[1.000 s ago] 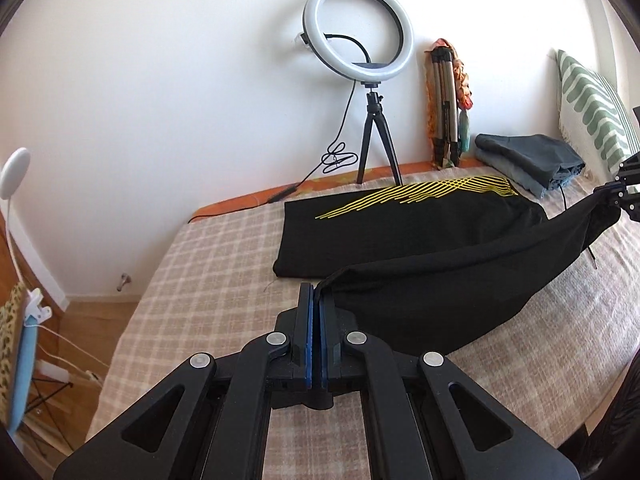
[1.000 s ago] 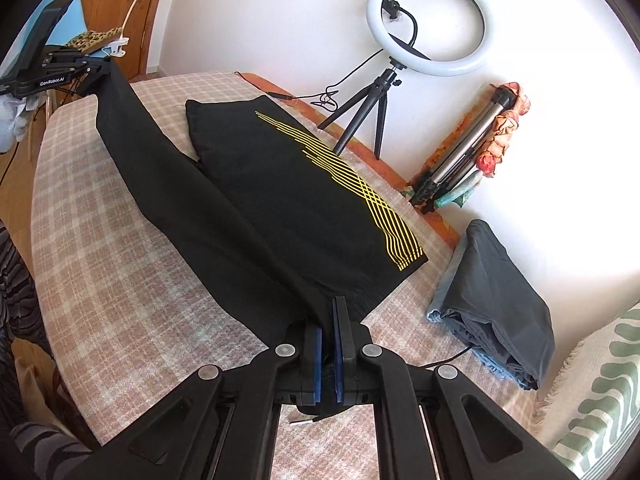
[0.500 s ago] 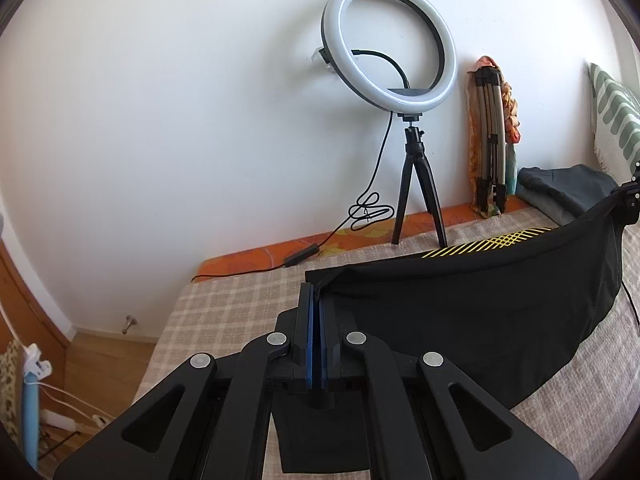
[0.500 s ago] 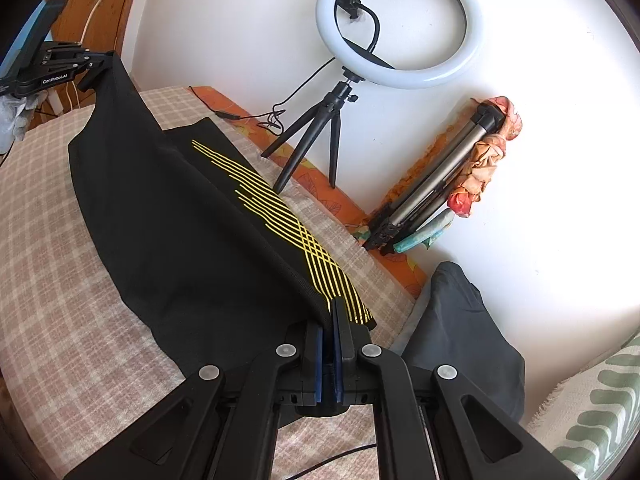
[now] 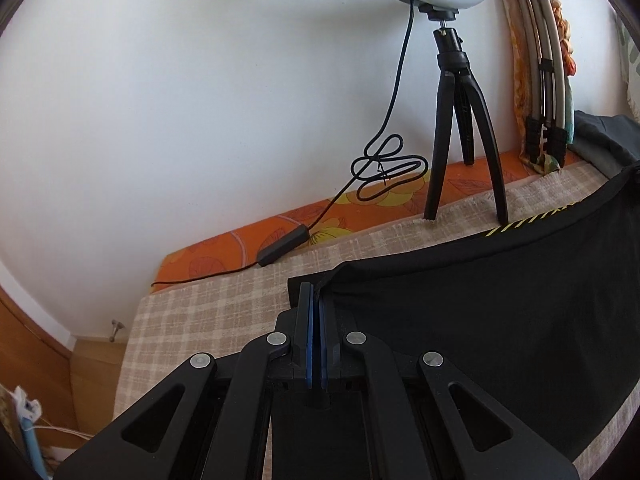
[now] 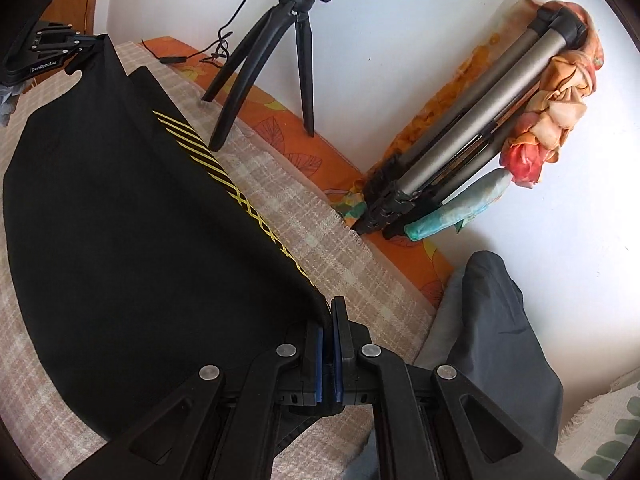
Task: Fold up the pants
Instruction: 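Lift both hems and fold the pants legs over toward the waistband, then release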
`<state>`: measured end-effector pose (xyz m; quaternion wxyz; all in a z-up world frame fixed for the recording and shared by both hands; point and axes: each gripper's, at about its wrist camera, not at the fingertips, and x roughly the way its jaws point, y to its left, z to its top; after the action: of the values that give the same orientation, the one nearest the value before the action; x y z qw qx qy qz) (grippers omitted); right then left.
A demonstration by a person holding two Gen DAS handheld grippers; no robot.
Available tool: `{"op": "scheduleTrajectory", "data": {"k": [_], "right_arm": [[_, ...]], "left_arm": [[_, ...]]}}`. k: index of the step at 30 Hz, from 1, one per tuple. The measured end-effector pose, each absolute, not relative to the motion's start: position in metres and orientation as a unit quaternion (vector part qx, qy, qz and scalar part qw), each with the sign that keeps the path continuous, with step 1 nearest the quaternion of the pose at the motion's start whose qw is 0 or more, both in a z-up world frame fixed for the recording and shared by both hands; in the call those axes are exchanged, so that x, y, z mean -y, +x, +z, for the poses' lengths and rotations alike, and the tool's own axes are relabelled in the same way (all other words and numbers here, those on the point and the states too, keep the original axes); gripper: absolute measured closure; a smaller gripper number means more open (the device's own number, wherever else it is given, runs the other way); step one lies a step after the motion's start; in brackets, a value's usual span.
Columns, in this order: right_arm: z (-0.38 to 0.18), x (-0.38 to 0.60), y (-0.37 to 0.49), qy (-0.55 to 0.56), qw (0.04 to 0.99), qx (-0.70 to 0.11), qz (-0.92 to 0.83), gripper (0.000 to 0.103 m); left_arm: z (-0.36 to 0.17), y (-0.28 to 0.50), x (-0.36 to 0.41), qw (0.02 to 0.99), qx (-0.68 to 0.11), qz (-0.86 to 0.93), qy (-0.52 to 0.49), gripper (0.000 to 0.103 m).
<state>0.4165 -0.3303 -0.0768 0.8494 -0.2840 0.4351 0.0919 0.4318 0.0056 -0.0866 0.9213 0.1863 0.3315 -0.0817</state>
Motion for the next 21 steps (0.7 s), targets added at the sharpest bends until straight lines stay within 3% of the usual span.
{"op": "scheduleTrajectory", "data": {"k": [11,15,16,18,20,21], "right_arm": [[-0.113,0.336,0.448,-0.26,0.834,-0.478,0.094,0.102],[-0.119,0.334,0.45,-0.261,0.826,-0.491,0.094,0.1],[-0.121,0.336,0.452,-0.252,0.824,-0.498,0.095,0.097],[-0.12,0.341,0.455,-0.239,0.826,-0.503,0.083,0.079],[-0.118,0.345,0.458,-0.227,0.828,-0.507,0.077,0.074],[-0.117,0.349,0.46,-0.219,0.829,-0.509,0.077,0.071]], "left_arm": [[-0.122,0.472,0.005,0.897,-0.386,-0.088,0.196,0.102],[-0.128,0.478,0.004,0.892,-0.401,-0.076,0.194,0.095],[-0.127,0.48,0.001,0.893,-0.402,-0.071,0.188,0.092],[-0.123,0.485,-0.007,0.896,-0.408,-0.058,0.167,0.068],[-0.117,0.487,-0.015,0.902,-0.401,-0.04,0.154,0.051],[-0.114,0.489,-0.019,0.903,-0.4,-0.034,0.151,0.051]]}}
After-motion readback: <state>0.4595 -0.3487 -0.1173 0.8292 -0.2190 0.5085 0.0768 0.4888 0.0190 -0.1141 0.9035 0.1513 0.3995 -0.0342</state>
